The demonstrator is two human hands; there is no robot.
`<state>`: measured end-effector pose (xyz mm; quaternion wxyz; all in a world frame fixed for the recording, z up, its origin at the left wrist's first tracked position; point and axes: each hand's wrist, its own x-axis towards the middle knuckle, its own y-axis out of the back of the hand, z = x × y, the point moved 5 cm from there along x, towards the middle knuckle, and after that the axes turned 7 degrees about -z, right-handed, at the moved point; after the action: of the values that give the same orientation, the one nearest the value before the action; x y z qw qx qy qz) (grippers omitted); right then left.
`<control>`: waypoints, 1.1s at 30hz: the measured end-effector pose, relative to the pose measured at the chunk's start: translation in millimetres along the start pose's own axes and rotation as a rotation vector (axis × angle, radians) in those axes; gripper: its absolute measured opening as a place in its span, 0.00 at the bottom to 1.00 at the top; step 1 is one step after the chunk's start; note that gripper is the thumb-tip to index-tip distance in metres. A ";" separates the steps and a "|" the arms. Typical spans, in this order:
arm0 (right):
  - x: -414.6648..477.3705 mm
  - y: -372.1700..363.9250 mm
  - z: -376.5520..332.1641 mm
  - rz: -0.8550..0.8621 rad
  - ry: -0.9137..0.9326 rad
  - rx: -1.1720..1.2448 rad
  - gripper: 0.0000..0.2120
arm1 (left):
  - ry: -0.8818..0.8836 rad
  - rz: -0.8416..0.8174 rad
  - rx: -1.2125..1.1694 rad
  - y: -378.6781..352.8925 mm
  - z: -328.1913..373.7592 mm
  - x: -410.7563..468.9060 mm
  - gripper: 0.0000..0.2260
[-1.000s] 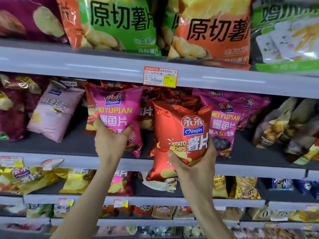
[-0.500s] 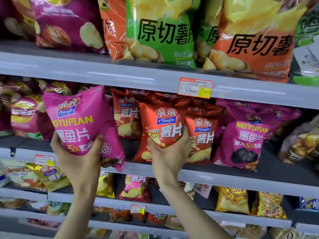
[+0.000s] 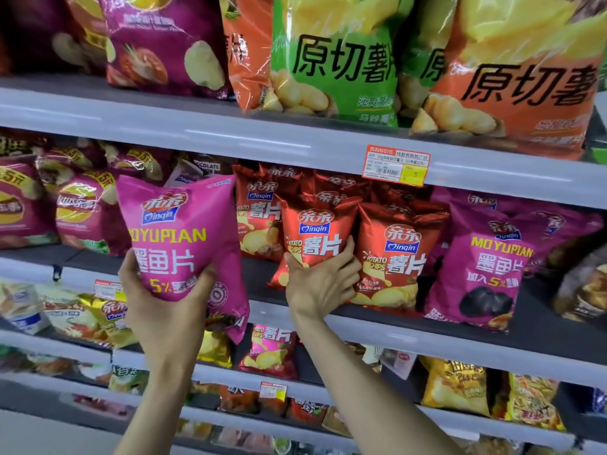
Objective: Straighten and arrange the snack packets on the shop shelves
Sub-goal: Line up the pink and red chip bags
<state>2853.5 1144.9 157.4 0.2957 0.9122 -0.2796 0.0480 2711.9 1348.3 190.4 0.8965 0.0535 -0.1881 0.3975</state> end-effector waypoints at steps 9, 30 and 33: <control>-34.8 60.0 3.0 -0.380 0.288 0.342 0.35 | 0.004 -0.161 0.083 -21.9 14.1 -20.7 0.40; 7.5 212.6 101.7 -0.649 0.055 0.618 0.43 | -0.102 -0.991 -0.027 -170.9 60.5 -126.3 0.42; 26.7 242.4 134.2 -0.611 0.028 0.618 0.45 | -0.020 -1.116 -0.064 -202.5 62.0 -151.8 0.45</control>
<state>2734.9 894.0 178.4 0.0132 0.9980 0.0346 0.0520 2748.9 1090.6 200.8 0.9704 0.1213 -0.1517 -0.1438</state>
